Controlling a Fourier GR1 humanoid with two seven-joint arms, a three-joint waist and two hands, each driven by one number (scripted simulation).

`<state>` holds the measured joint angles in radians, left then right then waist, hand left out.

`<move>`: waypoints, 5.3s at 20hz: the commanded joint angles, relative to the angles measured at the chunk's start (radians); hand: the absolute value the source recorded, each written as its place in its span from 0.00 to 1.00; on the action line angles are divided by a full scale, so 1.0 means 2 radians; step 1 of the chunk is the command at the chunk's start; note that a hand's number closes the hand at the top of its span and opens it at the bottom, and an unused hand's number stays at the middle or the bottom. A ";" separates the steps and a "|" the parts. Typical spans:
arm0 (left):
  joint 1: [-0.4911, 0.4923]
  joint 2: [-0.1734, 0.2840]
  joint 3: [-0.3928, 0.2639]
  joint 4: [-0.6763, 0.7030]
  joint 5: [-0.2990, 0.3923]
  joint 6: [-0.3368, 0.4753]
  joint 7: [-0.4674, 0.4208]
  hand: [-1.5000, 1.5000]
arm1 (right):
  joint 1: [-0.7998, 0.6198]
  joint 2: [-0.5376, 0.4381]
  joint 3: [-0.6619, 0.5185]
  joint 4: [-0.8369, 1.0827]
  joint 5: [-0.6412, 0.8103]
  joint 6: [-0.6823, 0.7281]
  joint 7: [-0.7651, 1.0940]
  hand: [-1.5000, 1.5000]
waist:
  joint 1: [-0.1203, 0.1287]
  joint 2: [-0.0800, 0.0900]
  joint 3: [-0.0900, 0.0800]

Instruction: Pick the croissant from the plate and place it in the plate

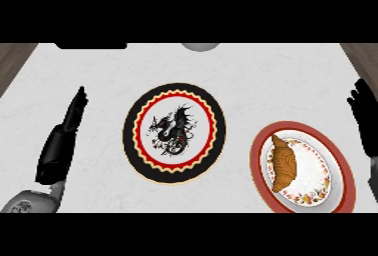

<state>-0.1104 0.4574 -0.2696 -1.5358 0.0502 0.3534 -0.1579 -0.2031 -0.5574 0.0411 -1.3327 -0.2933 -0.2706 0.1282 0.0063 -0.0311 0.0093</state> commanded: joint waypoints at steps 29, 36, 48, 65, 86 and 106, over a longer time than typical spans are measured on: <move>0.047 -0.067 0.016 0.052 0.069 -0.006 0.143 0.50 | 0.065 -0.112 0.101 -0.079 0.223 0.147 -0.263 0.00 | -0.002 0.014 -0.006; 0.020 -0.083 0.006 0.062 0.049 0.002 0.159 0.50 | 0.028 -0.152 0.155 -0.129 0.274 0.240 -0.123 0.00 | -0.002 0.015 -0.006; 0.065 -0.090 0.034 0.055 0.041 -0.031 0.135 0.50 | -0.029 -0.071 0.154 -0.099 0.318 0.352 -0.028 0.00 | 0.000 0.015 -0.005; 0.030 -0.133 0.074 0.045 -0.020 -0.050 0.190 0.50 | -0.002 0.030 0.112 -0.064 0.462 0.412 -0.075 0.00 | -0.003 0.015 -0.005; 0.071 -0.138 0.115 0.016 -0.026 -0.099 0.179 0.50 | -0.005 0.058 0.042 -0.048 0.566 0.316 -0.164 1.00 | -0.004 0.014 -0.005; -0.004 -0.153 0.084 0.049 -0.052 -0.095 0.204 0.50 | -0.287 0.279 0.306 -0.050 0.744 0.037 0.509 1.00 | 0.048 0.013 -0.007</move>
<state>-0.0941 0.1485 -0.1051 -1.4442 -0.0402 0.1516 0.2408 -0.6670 -0.0062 0.5727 -1.4452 1.1363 -0.1285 0.9136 0.1022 -0.0060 -0.0040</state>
